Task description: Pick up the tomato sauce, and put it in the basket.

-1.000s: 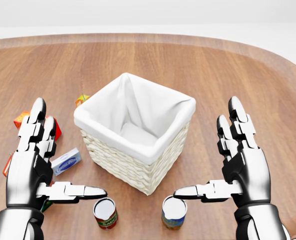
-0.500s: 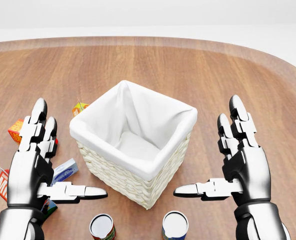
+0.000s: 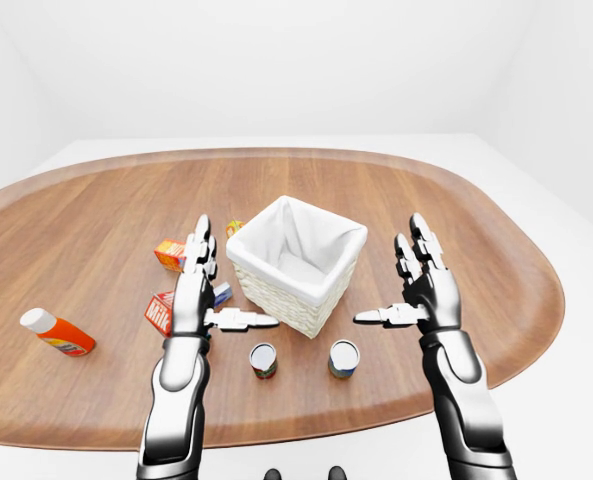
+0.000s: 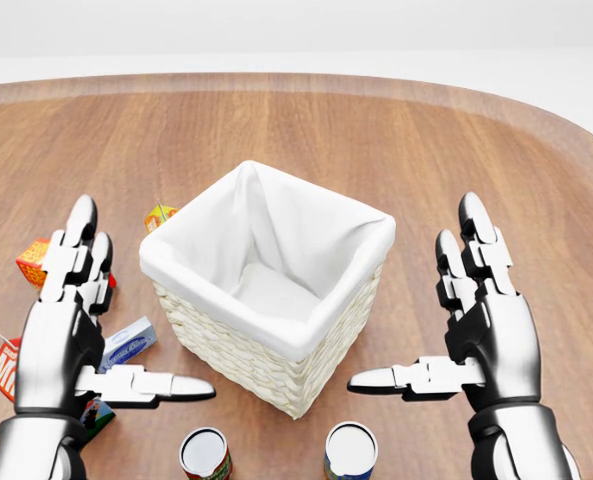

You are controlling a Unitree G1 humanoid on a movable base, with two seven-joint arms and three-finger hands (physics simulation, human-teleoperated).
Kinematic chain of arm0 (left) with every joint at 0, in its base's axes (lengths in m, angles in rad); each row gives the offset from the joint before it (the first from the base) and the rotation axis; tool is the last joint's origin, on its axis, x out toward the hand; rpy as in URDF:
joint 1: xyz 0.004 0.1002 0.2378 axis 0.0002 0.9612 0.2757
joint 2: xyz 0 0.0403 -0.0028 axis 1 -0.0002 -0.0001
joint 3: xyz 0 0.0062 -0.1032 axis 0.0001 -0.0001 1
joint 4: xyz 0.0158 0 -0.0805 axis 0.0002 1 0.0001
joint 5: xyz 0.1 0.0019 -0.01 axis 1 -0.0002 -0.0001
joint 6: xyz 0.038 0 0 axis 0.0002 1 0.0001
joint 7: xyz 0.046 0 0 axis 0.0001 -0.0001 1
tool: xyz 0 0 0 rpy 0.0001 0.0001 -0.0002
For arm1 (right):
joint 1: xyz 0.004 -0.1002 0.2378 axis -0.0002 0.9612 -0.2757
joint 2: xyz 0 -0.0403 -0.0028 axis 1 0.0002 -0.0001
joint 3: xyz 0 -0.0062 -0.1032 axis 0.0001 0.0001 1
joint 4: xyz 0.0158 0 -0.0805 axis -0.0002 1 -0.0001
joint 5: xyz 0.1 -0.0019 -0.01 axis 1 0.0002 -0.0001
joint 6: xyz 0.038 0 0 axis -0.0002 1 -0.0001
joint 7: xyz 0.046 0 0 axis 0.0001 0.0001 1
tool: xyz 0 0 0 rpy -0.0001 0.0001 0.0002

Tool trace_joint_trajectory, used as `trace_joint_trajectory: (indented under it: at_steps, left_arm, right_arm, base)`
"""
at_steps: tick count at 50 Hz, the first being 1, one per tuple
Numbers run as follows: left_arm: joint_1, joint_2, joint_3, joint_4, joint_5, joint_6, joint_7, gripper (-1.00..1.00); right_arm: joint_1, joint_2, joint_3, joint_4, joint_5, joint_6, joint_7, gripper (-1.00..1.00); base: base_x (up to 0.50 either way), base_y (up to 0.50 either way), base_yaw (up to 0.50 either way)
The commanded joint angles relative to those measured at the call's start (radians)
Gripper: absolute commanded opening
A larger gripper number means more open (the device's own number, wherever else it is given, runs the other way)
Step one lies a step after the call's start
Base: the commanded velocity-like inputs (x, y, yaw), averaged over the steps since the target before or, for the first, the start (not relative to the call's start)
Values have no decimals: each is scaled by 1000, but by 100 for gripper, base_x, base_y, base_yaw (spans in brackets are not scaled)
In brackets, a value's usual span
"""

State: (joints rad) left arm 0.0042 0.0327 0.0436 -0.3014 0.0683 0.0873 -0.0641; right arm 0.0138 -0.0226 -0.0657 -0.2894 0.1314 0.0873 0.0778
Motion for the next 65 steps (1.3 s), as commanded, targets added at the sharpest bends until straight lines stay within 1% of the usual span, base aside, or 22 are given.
trace_joint_trajectory:
  at_steps: [1, 21, 34, 43, 56, 65]
  left_arm:
    - [-1, 3, 0, 1, 32, 0, -10, 100]
    - [27, 5, -19, -2, 137, 0, -31, 100]
    - [35, 6, -15, -8, 201, 0, -18, 100]
    - [25, 11, -5, -2, 228, 0, -18, 100]
    - [42, 15, -21, -19, 296, 0, -39, 100]
    - [46, 13, -26, -16, 324, 0, -52, 100]
  right_arm:
    - [-2, 0, -1, 7, 0, 0, -1, 100]
    - [0, -1, -3, -11, 1, 0, -4, 100]
    - [-9, -4, -9, -8, 7, 0, -5, 100]
    - [-9, -3, -8, 2, 6, 0, -4, 100]
    - [-4, -2, -4, -1, 2, 0, -4, 100]
    - [-3, -1, -5, -4, 3, 0, -4, 100]
  base:
    - [0, 0, 0]
    - [0, 0, 0]
    - [0, 0, 0]
    - [0, 0, 0]
    - [0, 0, 0]
    - [0, 0, 0]
